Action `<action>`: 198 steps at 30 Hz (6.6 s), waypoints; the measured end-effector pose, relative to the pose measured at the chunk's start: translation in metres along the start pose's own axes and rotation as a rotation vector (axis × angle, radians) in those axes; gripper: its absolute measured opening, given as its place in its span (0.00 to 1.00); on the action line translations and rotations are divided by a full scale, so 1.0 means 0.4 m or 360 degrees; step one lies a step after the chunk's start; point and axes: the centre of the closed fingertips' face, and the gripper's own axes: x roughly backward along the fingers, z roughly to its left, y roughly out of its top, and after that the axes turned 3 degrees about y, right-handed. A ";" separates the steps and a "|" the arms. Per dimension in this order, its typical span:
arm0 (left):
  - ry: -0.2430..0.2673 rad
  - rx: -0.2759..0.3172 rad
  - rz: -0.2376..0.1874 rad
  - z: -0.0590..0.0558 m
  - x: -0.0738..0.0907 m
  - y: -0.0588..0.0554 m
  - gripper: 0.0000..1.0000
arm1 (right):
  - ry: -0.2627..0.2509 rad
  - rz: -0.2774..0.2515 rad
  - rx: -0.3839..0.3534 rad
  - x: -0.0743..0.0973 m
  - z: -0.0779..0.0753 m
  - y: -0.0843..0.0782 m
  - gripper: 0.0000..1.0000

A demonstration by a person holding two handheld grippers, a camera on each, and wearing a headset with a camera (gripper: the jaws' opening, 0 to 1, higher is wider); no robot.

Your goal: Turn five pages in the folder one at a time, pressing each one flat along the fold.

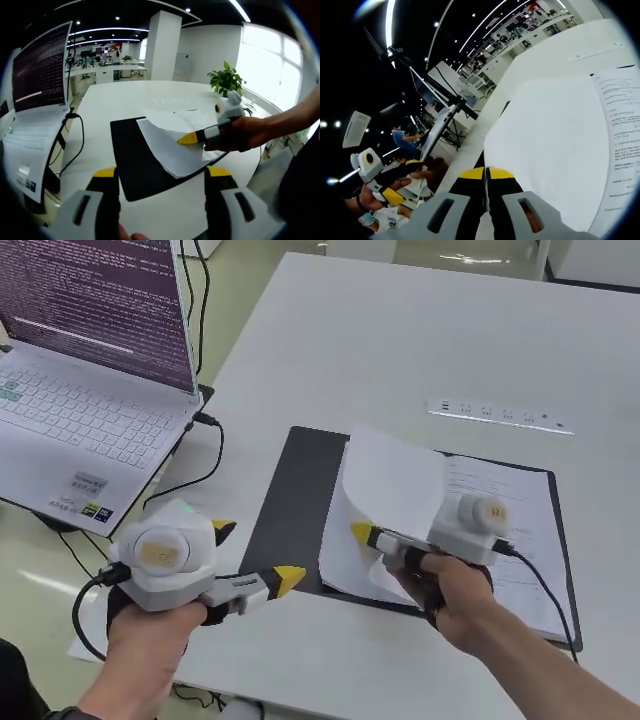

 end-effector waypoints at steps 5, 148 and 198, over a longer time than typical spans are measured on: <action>0.0000 0.0006 -0.0007 0.006 0.001 0.006 0.69 | -0.0017 0.0018 -0.0019 -0.011 -0.010 -0.011 0.00; -0.0210 0.0029 0.0419 -0.091 -0.327 -0.193 0.00 | -0.0155 -0.0149 0.0009 0.207 -0.208 0.075 0.18; -0.0239 -0.0017 0.0457 -0.091 -0.338 -0.198 0.00 | -0.0384 -0.0488 -0.0178 0.125 -0.377 0.240 0.00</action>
